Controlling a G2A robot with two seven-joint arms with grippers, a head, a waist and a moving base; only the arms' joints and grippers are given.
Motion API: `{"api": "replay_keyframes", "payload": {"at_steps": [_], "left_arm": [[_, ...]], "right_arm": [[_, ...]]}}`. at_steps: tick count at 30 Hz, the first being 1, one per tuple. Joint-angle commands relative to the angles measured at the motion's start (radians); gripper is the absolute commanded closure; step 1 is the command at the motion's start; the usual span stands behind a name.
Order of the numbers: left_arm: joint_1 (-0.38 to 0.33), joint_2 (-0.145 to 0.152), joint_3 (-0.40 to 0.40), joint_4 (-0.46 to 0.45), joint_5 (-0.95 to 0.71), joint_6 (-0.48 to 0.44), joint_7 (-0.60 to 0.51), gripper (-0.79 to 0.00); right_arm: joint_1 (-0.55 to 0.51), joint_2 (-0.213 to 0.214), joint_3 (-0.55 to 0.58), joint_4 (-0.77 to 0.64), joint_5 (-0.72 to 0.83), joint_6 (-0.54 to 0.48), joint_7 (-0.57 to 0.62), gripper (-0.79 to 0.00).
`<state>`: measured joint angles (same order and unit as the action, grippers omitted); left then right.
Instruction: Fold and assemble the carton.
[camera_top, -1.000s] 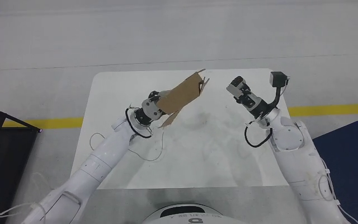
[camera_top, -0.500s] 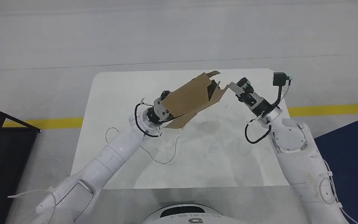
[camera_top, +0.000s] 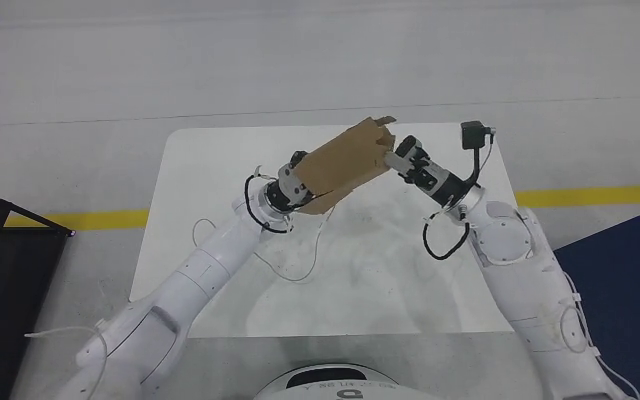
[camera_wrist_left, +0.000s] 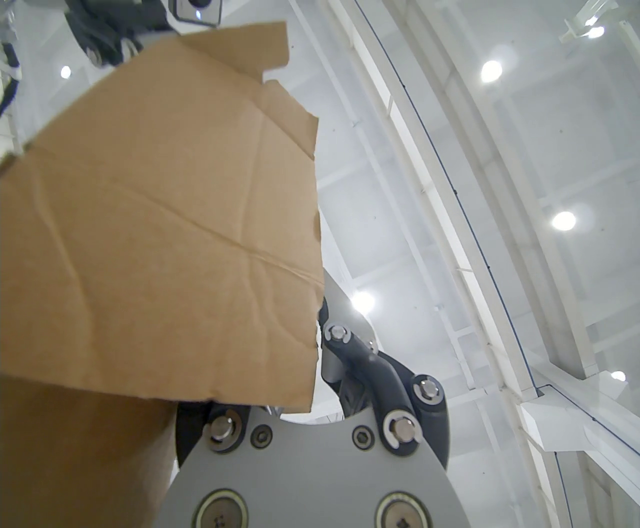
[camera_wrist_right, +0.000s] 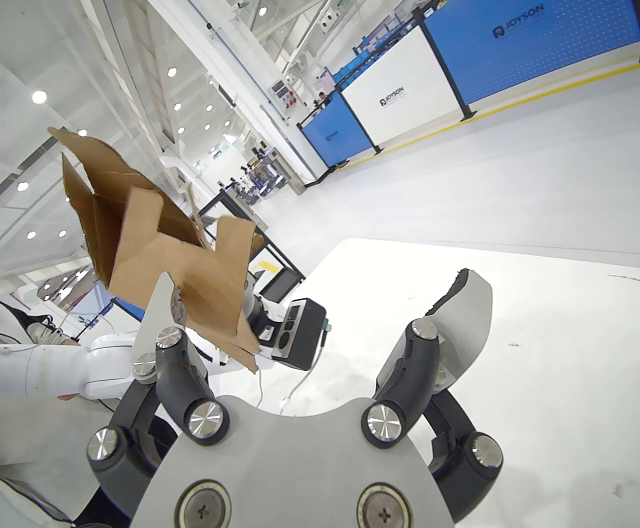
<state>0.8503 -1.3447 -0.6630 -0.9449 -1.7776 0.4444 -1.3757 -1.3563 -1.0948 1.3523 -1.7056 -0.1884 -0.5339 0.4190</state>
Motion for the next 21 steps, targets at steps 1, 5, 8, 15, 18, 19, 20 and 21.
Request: {"api": "replay_keyframes", "payload": {"at_steps": [1,5,8,15,18,19,20,21], "left_arm": [[-0.006,-0.005,0.001,0.012,0.013,-0.001,-0.001,0.000],[-0.016,-0.012,0.002,0.029,0.039,-0.003,-0.003,0.000],[-0.021,-0.017,0.000,0.045,0.044,-0.004,-0.004,0.000],[-0.030,-0.032,-0.017,0.100,0.033,0.007,0.007,0.000],[-0.028,-0.040,-0.026,0.109,0.005,0.021,0.021,0.000],[-0.026,-0.042,-0.029,0.111,-0.008,0.028,0.028,0.000],[-0.024,-0.044,-0.032,0.110,-0.024,0.037,0.037,0.000],[-0.019,-0.045,-0.036,0.109,-0.042,0.047,0.047,0.000]], "right_arm": [[0.009,-0.002,-0.012,-0.006,-0.004,0.000,0.004,-0.785],[0.028,-0.005,-0.038,-0.016,-0.017,0.006,0.016,-0.785],[0.038,-0.007,-0.052,-0.025,-0.024,0.006,0.023,-0.785],[0.036,-0.008,-0.074,-0.088,-0.103,0.033,0.037,-0.785],[0.028,-0.008,-0.077,-0.123,-0.143,0.045,0.025,-0.785],[0.025,-0.008,-0.075,-0.131,-0.147,0.045,0.020,-0.785],[0.021,-0.007,-0.071,-0.139,-0.148,0.042,0.014,-0.785],[0.016,-0.007,-0.066,-0.145,-0.147,0.038,0.008,-0.785]]}}
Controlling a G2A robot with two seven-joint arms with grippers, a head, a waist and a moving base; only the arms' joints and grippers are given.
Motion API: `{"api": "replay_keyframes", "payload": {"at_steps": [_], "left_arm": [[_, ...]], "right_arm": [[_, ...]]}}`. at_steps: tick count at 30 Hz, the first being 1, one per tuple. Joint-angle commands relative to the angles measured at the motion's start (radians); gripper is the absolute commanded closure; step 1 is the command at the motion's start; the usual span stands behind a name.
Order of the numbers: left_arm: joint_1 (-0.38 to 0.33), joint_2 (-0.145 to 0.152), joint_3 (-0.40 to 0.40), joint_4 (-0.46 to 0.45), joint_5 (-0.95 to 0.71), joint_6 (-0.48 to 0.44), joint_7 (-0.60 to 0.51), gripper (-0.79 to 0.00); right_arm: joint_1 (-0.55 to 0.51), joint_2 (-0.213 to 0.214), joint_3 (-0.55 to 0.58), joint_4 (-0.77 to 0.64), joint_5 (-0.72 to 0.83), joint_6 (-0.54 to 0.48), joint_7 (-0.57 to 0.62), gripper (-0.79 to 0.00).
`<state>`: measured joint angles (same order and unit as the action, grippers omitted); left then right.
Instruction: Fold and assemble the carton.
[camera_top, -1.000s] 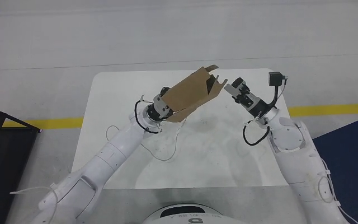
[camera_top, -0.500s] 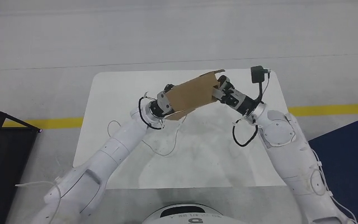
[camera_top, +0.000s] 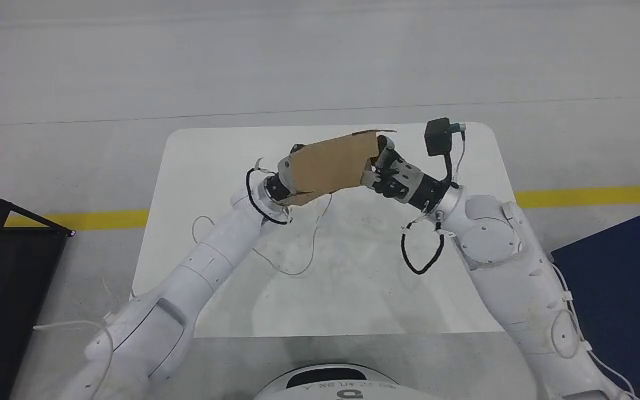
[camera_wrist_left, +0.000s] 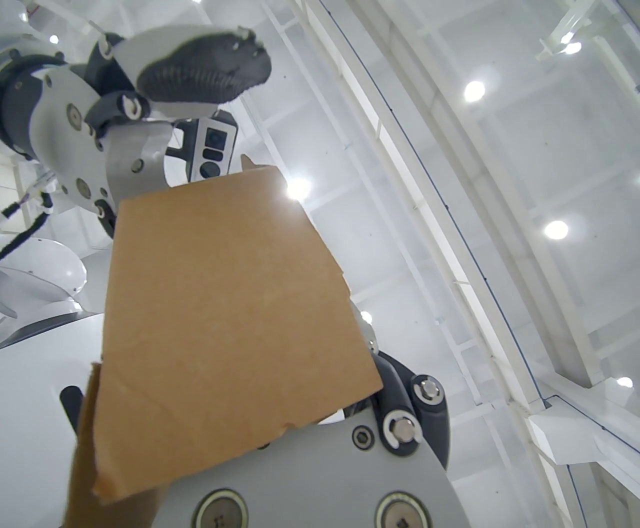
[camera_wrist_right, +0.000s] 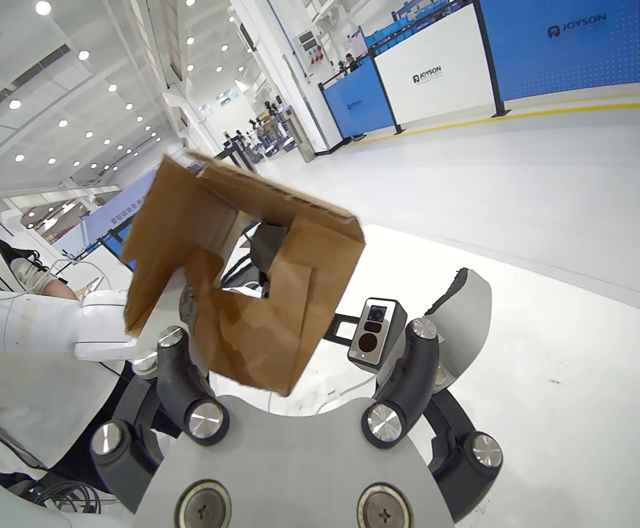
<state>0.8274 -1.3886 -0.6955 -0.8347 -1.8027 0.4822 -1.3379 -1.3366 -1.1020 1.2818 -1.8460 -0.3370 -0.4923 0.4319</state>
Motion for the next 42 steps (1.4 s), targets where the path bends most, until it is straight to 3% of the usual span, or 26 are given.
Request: {"api": "replay_keyframes", "payload": {"at_steps": [1,8,16,22,27,34,42], "left_arm": [[0.008,-0.001,-0.008,-0.001,-0.036,0.020,0.020,0.000],[0.045,0.007,-0.033,-0.038,-0.093,0.064,0.064,0.000],[0.096,0.035,-0.066,-0.133,-0.124,0.104,0.104,0.000],[0.132,0.058,-0.088,-0.212,-0.150,0.129,0.129,0.000],[0.145,0.070,-0.093,-0.238,-0.137,0.136,0.135,0.000],[0.134,0.072,-0.086,-0.202,-0.083,0.095,0.095,0.000],[0.089,0.059,-0.069,-0.113,0.055,0.025,0.025,0.000]], "right_arm": [[-0.009,0.001,0.012,-0.008,0.001,-0.006,-0.012,-0.785],[-0.049,0.005,0.066,0.004,0.017,-0.018,-0.072,-0.785],[-0.074,0.006,0.116,0.083,0.072,-0.032,-0.130,-0.785],[-0.042,-0.001,0.104,0.194,0.010,0.139,-0.155,-0.785],[-0.014,-0.010,0.059,0.204,0.011,0.146,-0.150,-0.785],[-0.037,-0.008,0.068,0.136,0.047,0.060,-0.127,-0.785],[-0.067,-0.007,0.064,0.065,0.034,0.064,-0.093,-0.785]]}}
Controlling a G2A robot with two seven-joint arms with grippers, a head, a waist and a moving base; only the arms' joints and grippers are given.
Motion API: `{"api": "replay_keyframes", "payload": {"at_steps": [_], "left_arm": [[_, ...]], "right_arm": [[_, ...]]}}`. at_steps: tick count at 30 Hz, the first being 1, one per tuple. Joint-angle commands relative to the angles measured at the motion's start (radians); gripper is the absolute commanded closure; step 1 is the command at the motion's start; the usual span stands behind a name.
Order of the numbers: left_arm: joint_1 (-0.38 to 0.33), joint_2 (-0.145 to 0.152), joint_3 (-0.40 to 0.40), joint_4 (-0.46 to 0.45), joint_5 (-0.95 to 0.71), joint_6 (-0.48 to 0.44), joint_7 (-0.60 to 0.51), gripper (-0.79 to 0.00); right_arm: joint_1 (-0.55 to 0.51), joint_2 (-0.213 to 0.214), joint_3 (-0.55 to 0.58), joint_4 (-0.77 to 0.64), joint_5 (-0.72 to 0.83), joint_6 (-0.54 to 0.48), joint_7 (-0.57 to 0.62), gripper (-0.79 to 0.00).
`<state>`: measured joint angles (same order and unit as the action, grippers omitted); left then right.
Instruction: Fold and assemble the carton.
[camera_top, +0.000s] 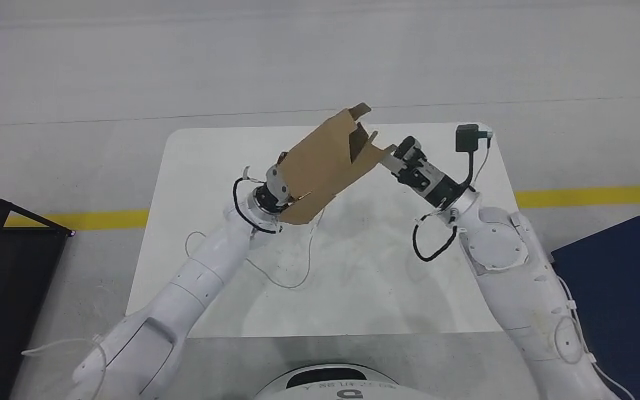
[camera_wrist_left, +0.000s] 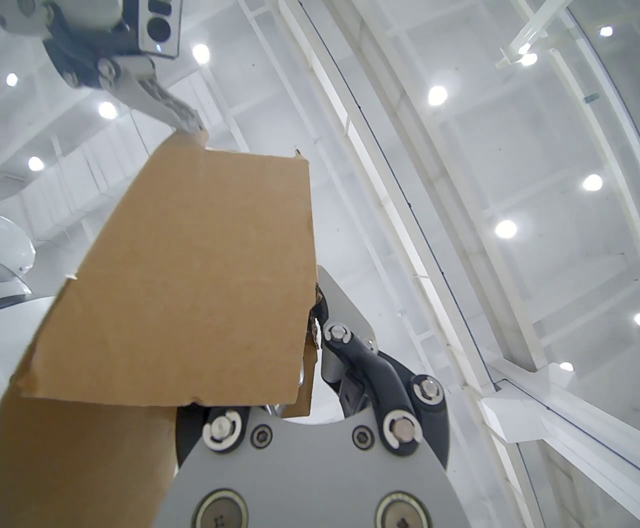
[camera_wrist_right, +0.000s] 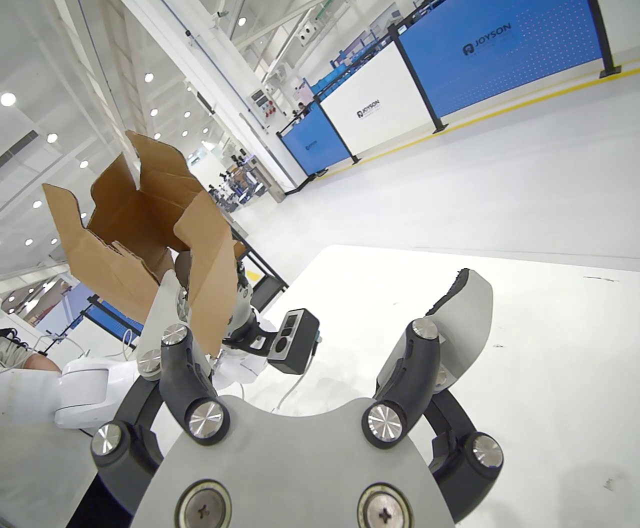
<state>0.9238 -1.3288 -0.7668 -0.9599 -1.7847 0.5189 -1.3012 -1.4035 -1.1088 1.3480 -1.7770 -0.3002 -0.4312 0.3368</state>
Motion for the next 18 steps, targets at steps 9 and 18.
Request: {"api": "replay_keyframes", "payload": {"at_steps": [9,18], "left_arm": [[-0.040,-0.003,0.003,0.049,0.138,-0.068,-0.068,0.000],[-0.046,0.001,-0.010,0.067,0.204,-0.097,-0.097,0.000]], "right_arm": [[0.016,-0.005,-0.031,-0.016,-0.048,0.061,0.015,-0.785],[0.029,-0.009,-0.031,-0.022,-0.120,0.206,0.012,-0.785]]}}
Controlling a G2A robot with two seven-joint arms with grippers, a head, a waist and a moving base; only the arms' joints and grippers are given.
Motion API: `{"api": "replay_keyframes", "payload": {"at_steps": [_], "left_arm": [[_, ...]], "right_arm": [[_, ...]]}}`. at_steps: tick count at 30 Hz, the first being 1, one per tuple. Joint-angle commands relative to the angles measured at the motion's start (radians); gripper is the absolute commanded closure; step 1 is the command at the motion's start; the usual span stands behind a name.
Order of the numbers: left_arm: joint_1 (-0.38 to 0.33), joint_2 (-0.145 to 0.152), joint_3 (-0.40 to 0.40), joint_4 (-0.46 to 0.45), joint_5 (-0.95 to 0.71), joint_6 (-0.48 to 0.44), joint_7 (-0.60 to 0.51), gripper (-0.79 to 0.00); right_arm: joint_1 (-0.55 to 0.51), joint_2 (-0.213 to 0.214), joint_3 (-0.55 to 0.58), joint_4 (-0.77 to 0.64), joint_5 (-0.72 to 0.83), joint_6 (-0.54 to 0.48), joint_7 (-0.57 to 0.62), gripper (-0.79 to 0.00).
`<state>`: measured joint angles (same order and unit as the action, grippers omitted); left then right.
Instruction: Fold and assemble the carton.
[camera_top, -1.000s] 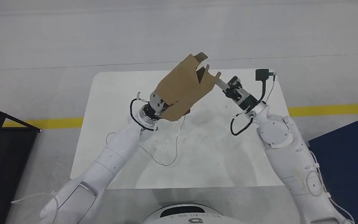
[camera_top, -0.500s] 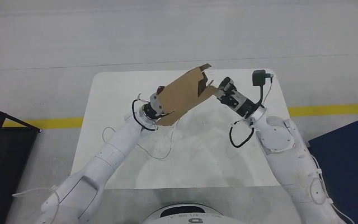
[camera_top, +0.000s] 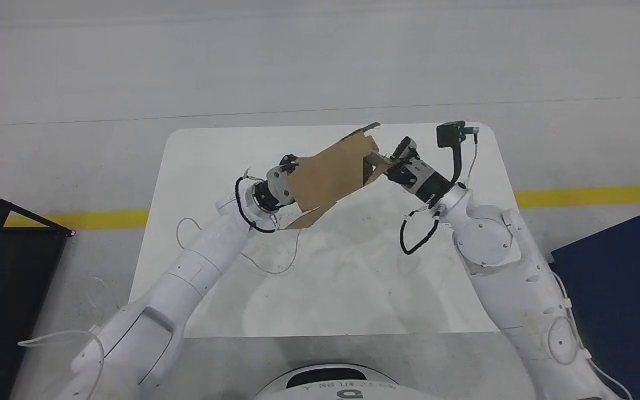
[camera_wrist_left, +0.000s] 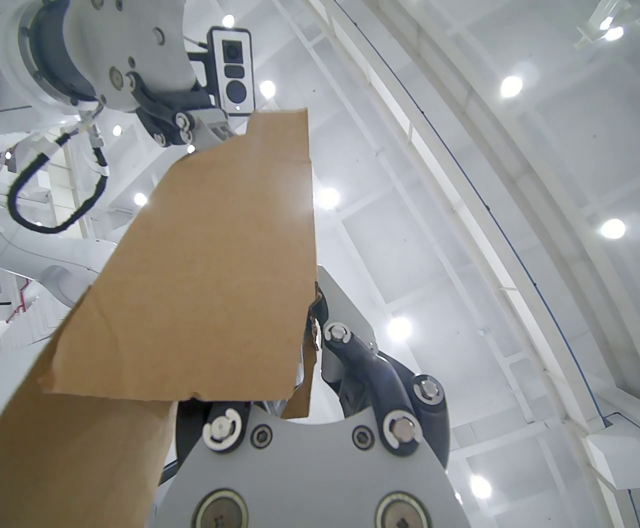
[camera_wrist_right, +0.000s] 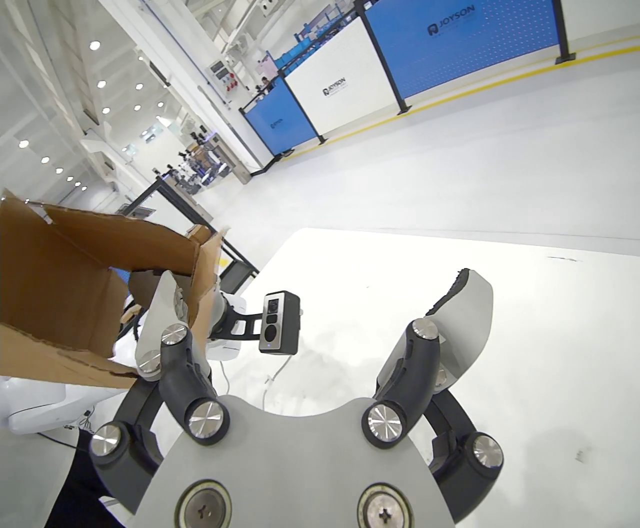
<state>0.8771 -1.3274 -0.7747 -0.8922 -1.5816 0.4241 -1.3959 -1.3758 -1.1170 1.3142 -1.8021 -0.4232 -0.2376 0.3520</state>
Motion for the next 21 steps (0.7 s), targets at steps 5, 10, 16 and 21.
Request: {"api": "replay_keyframes", "payload": {"at_steps": [5,10,16,21], "left_arm": [[-0.002,0.000,-0.022,-0.003,-0.002,-0.009,-0.009,0.000],[-0.001,0.003,-0.032,-0.005,0.012,-0.010,-0.010,0.000],[0.003,0.005,-0.030,-0.013,0.022,-0.009,-0.009,0.000],[0.001,0.004,-0.026,-0.015,0.028,-0.010,-0.010,0.000]], "right_arm": [[-0.008,0.000,0.055,0.025,0.064,0.018,-0.032,-0.785],[-0.040,0.007,0.108,-0.005,0.083,-0.048,-0.029,-0.785],[-0.056,0.011,0.122,-0.028,0.066,-0.093,0.010,-0.785],[-0.044,0.010,0.113,-0.015,0.068,-0.071,0.021,-0.785]]}}
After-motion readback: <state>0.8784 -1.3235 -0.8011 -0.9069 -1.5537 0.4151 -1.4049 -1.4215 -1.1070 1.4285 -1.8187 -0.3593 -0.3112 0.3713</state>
